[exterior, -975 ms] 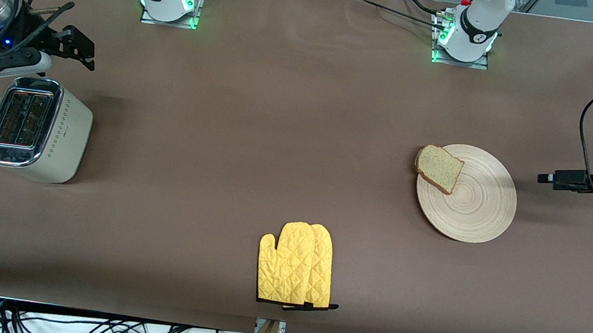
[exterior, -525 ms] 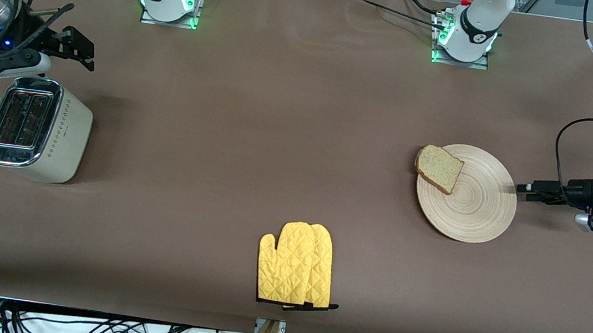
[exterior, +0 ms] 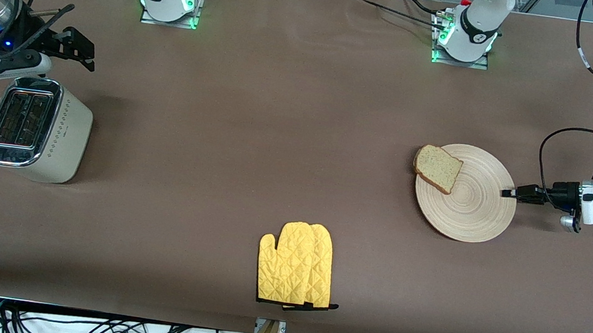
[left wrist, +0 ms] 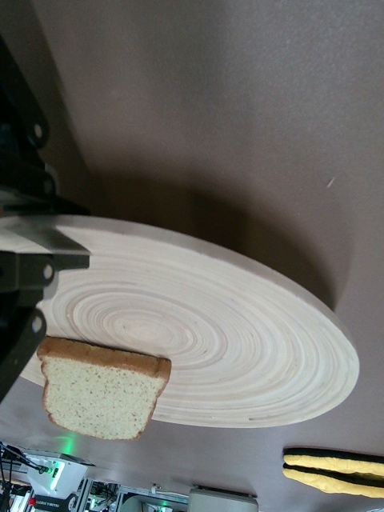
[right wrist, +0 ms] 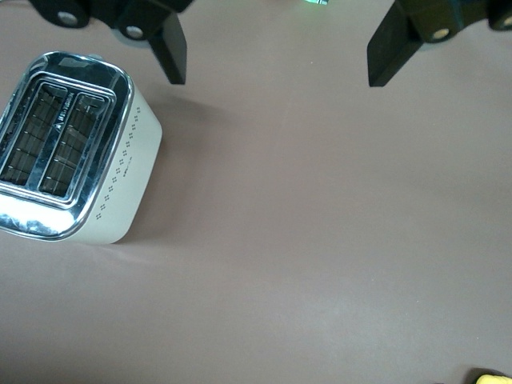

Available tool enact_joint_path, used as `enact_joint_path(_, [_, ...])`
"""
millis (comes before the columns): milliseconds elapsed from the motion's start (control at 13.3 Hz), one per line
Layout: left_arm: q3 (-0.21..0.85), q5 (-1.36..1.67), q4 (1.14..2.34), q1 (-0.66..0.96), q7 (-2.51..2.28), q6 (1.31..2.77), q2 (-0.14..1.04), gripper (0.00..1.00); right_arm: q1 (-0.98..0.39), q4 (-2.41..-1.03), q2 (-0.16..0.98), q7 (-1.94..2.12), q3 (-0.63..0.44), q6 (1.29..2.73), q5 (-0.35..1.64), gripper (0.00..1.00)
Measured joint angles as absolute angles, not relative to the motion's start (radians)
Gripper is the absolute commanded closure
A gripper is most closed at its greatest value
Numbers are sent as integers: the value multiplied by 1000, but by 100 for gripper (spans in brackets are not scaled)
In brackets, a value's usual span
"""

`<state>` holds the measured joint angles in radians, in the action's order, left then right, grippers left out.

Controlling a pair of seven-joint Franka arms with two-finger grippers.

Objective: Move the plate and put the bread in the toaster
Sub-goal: 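Push the wooden plate with the left gripper toward the toaster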

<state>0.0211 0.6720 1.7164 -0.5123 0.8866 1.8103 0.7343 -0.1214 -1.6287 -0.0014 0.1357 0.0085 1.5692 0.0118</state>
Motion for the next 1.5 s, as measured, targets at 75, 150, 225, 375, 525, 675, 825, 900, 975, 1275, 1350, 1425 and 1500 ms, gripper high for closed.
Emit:
enact_joint_path(75, [21,682,1712,-517,891,1793,733,100,-122,-1629,0,136,9,1569,12,0])
enact_joint_path(150, [21,682,1712,-518,891,1793,734,100,-122,-1629,1,136,9,1569,12,0])
enact_joint_path(225, [21,683,1712,-518,891,1792,735,100,-122,-1629,2,136,9,1569,12,0])
enact_joint_path(375, [21,700,1712,-520,891,1780,737,100,-122,-1629,3,136,9,1569,12,0])
enact_joint_path(525, [22,755,1712,-519,890,1729,742,100,-122,-1629,3,136,9,1569,12,0])
enact_joint_path(675, [26,778,1712,-514,889,1709,747,100,-122,-1629,3,137,10,1569,12,0])
enact_joint_path(825, [44,810,1712,-508,885,1681,754,100,-122,-1629,3,138,10,1569,12,0])
enact_joint_path(900, [64,823,1712,-507,878,1667,756,100,-122,-1629,3,138,10,1569,12,0])
enact_joint_path(975, [97,827,1712,-505,865,1658,756,100,-122,-1629,3,138,10,1569,12,0])
enact_joint_path(1275, [218,911,1715,-433,786,1674,757,100,-122,-1629,3,142,10,1569,12,0])
enact_joint_path(1350, [223,935,1723,-394,779,1708,757,100,-122,-1628,3,142,10,1570,12,0])
enact_joint_path(1425, [229,959,1736,-360,776,1749,757,100,-122,-1628,3,142,10,1570,12,0])
enact_joint_path(1500, [246,985,1754,-336,775,1790,757,100,-122,-1628,4,142,10,1570,12,0])
